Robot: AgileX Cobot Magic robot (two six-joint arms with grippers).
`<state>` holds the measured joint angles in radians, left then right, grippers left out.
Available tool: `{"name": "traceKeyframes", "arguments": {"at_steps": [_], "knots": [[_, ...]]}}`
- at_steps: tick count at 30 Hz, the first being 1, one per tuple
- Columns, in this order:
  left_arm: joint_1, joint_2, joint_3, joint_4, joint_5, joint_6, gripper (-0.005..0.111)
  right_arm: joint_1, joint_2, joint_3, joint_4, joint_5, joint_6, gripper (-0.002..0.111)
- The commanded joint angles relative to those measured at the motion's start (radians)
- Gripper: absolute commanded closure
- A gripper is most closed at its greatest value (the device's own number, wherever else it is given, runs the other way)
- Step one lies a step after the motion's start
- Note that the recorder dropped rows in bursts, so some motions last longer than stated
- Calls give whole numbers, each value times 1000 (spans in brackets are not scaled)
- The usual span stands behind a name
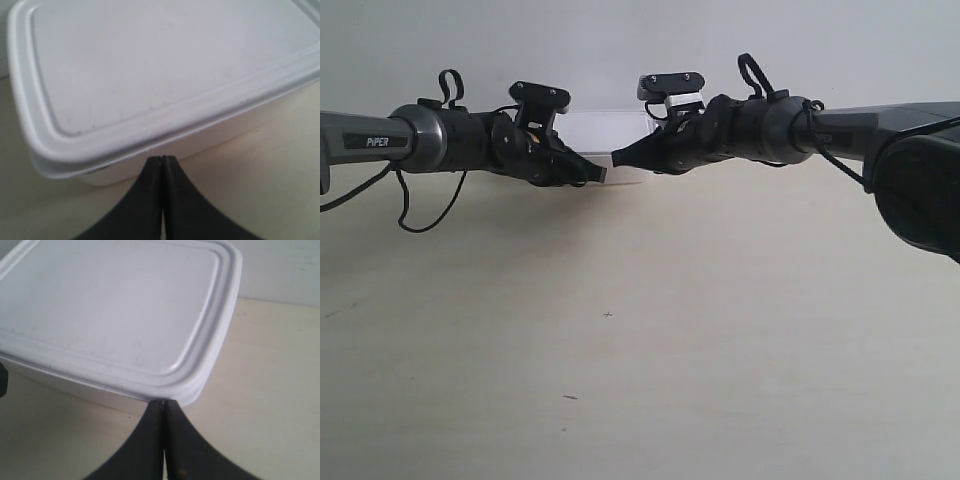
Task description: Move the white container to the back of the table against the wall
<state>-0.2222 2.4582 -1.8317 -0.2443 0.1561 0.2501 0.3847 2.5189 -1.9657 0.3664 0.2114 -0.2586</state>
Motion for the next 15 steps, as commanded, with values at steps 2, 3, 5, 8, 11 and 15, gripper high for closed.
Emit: {"name": "traceKeyframes", "arguments": {"at_steps": [2,3,5,8,11,15], "knots": [[1,-4,-5,0,-7,4,107,0,-1,-7,-23,-20,-4,108],[1,-4,-5,0,-7,4,107,0,-1,-7,-27,-22,-4,108],[1,-4,-5,0,-7,4,107,0,-1,-7,-29,-22,-4,108],[1,-4,-5,0,-7,4,107,0,-1,-7,-29,-22,-4,108],[1,-4,-5,0,-7,4,107,0,-2,-7,-28,-15,-4,108],[3,-4,-5,0,9,4,107,0,-11,-7,-28,14,-3,108]]}}
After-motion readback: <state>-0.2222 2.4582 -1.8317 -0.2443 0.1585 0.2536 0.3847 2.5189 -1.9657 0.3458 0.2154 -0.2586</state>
